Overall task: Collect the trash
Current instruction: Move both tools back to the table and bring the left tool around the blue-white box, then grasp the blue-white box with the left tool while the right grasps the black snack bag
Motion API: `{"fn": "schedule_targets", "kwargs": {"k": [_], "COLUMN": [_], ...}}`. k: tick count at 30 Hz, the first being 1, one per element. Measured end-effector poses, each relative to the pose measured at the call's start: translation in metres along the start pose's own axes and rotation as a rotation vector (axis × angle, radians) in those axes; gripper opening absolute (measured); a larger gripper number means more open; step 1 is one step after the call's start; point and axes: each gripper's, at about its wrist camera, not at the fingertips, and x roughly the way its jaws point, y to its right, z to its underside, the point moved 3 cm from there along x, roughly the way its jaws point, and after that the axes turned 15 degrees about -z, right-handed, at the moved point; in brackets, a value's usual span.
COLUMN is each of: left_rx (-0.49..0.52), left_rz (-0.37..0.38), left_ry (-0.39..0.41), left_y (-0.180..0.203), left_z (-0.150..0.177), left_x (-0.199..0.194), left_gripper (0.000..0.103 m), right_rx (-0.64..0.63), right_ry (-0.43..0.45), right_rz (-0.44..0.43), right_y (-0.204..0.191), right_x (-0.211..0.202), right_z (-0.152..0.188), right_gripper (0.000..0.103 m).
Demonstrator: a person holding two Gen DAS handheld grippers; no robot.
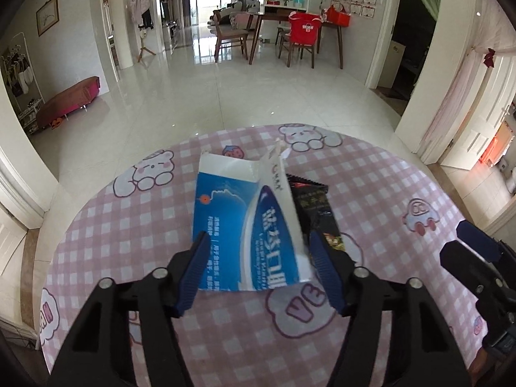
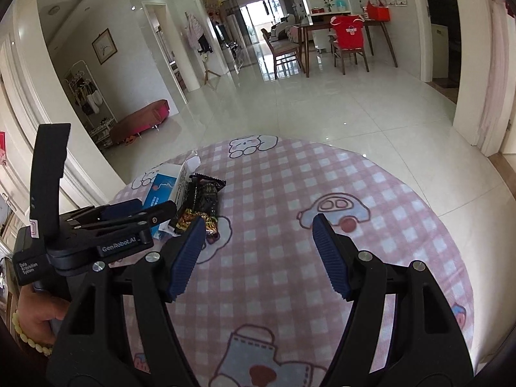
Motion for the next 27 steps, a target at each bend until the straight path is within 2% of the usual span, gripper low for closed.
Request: {"fn": "schedule_targets", "kwargs": {"k": [4,6,7,8,12,22,24,25,27], "left_rx": [0.016,0.017,0.015,0.012,-0.014,-0.074,-0.073,-0.073,-0.070], "left_rz": [-0.002,0.011,0.033,0.045,0.056,0.013,0.006,0.006,0.010], "left_ry": [-0.020,-0.025,-0.040,-0.050,-0.037,0.011,0.017,0.020,0.024], "left_y": [0.001,0.000,-0.001,-0.002,-0.013,-0.047,-0.050,-0.049,-0.049], "left_z": [0.001,0.003,0.005,0.006,0.009,0.011,0.011,0.011,0.013], "left_x": [0.011,0.015,0.018,0.019,0.017,0.001,-0.003,-0.004,-0.009], "left_gripper": [0.061,0.052,0.037,0.033,0.029,0.027,0.027,0.027,0.027], "right_rx": [0.004,0.017,0.022,0.021,0.004,-0.030,-0.084,-0.115,-0.158], "right_ry": [-0.023,-0.045,-0.056,-0.066,-0.103,-0.202,-0.224,-0.235,-0.252], "right_rz": [-0.008,-0.019,-0.025,-0.029,-0.044,-0.056,-0.031,-0.010,0.025], "right_y": [0.000,-0.001,-0.001,-0.003,-0.010,-0.020,-0.027,-0.031,-0.034], "right_x": [0.017,0.028,0.034,0.037,0.054,0.102,0.111,0.113,0.114], "right_z": [-0.005,-0.006,-0.006,-0.006,-0.007,-0.010,-0.008,-0.007,-0.005], "right_gripper": [0.068,0.068,0.068,0.068,0.068,0.067,0.053,0.032,0.026]}}
